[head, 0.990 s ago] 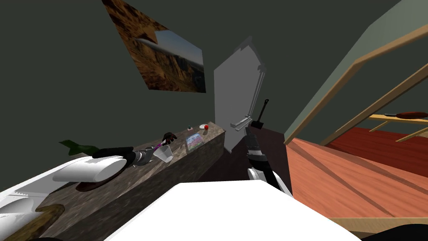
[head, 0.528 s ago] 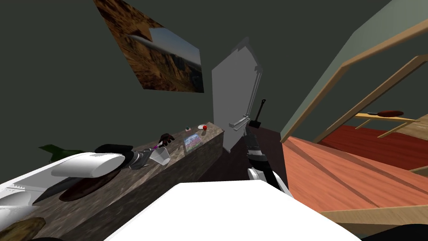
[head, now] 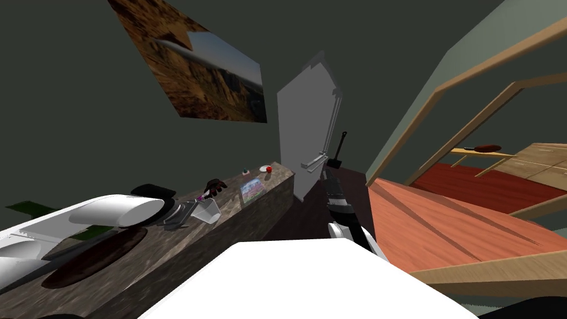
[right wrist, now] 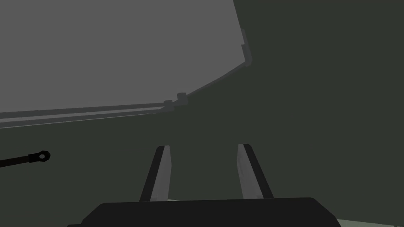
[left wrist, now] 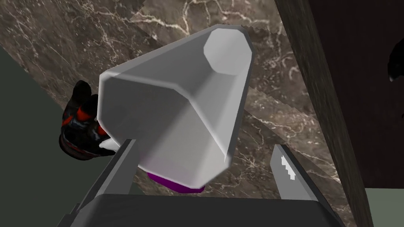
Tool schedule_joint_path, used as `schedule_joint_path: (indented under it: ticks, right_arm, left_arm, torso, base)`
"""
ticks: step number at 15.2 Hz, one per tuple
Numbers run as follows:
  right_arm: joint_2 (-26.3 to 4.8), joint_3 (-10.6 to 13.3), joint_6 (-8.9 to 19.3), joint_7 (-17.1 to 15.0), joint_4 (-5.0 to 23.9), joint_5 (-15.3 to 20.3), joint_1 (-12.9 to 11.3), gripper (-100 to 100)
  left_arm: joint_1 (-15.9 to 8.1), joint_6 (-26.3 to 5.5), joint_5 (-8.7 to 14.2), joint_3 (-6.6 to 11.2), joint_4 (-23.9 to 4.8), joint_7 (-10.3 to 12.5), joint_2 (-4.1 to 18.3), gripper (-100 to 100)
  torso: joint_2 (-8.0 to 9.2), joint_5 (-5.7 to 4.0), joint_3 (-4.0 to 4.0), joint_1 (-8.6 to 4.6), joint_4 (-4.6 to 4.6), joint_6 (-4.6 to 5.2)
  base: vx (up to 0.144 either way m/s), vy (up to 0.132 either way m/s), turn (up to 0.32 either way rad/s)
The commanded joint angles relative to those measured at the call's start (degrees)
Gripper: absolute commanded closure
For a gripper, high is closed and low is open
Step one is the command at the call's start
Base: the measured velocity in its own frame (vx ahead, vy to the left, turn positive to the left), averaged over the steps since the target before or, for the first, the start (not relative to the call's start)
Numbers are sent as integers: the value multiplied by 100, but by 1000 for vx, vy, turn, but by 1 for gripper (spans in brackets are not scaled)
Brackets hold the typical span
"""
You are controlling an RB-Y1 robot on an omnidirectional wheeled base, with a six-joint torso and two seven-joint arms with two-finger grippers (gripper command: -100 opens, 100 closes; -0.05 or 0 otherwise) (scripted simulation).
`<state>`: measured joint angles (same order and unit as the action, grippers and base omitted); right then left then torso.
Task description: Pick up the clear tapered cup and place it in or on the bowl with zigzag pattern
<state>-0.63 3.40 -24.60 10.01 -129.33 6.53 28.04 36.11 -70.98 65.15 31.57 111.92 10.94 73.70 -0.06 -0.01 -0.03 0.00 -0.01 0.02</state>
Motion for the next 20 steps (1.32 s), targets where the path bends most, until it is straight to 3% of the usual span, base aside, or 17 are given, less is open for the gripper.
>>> schedule_joint_path:
  ticks: [1, 2, 5, 7, 10, 11, 12, 14, 15, 16, 20]
  right_arm:
    - [0, 0, 0, 0, 0, 0, 0, 0]
    - [0, 0, 0, 0, 0, 0, 0, 0]
    - [0, 0, 0, 0, 0, 0, 0, 0]
    - [0, 0, 0, 0, 0, 0, 0, 0]
    - [0, 0, 0, 0, 0, 0, 0, 0]
    - [0, 0, 0, 0, 0, 0, 0, 0]
    - [0, 0, 0, 0, 0, 0, 0, 0]
    - [0, 0, 0, 0, 0, 0, 0, 0]
    - [0, 0, 0, 0, 0, 0, 0, 0]
    - [0, 0, 0, 0, 0, 0, 0, 0]
    - [0, 0, 0, 0, 0, 0, 0, 0]
  left_arm:
    - [8, -221, 136, -6, -64, -6, 109, -100]
    - [27, -400, 293, 9, -108, 3, 235, -100]
    - [44, -610, 432, 20, -147, 11, 345, -100]
    - [73, -895, 653, 34, -207, 21, 517, -100]
    - [90, -1059, 781, 39, -242, 25, 615, -100]
    - [64, -965, 719, 23, -228, 30, 579, -100]
    - [46, -838, 564, -153, -370, -59, 430, -100]
    - [36, -761, 480, -240, -441, -107, 350, -100]
    - [73, -846, 543, -135, -360, -64, 393, -100]
    - [70, -824, 530, -151, -372, -77, 383, 100]
    - [73, -829, 534, -153, -373, -75, 381, 100]
  torso:
    - [0, 0, 0, 0, 0, 0]
    - [0, 1, 0, 1, 0, -2]
    - [0, 1, 0, 1, 0, -1]
    - [1, 1, 1, 2, 0, -1]
    - [2, 1, 1, 3, 1, -2]
    - [3, 1, 2, 3, 1, -2]
    - [4, 2, 3, 3, 1, -3]
    - [6, 3, 3, 2, 1, -2]
    - [6, 3, 3, 2, 1, -3]
    - [6, 2, 4, 1, 2, -4]
    - [5, 1, 3, 2, 2, -1]
  base:
    - [13, 0, -74]
    - [14, 0, -67]
    - [12, 1, -62]
    - [10, 3, -63]
    - [8, 4, -50]
    - [4, 3, -16]
    - [4, -3, -92]
    - [4, -7, -96]
    - [1, -4, -17]
    - [0, 0, 0]
    - [-1, 0, 4]
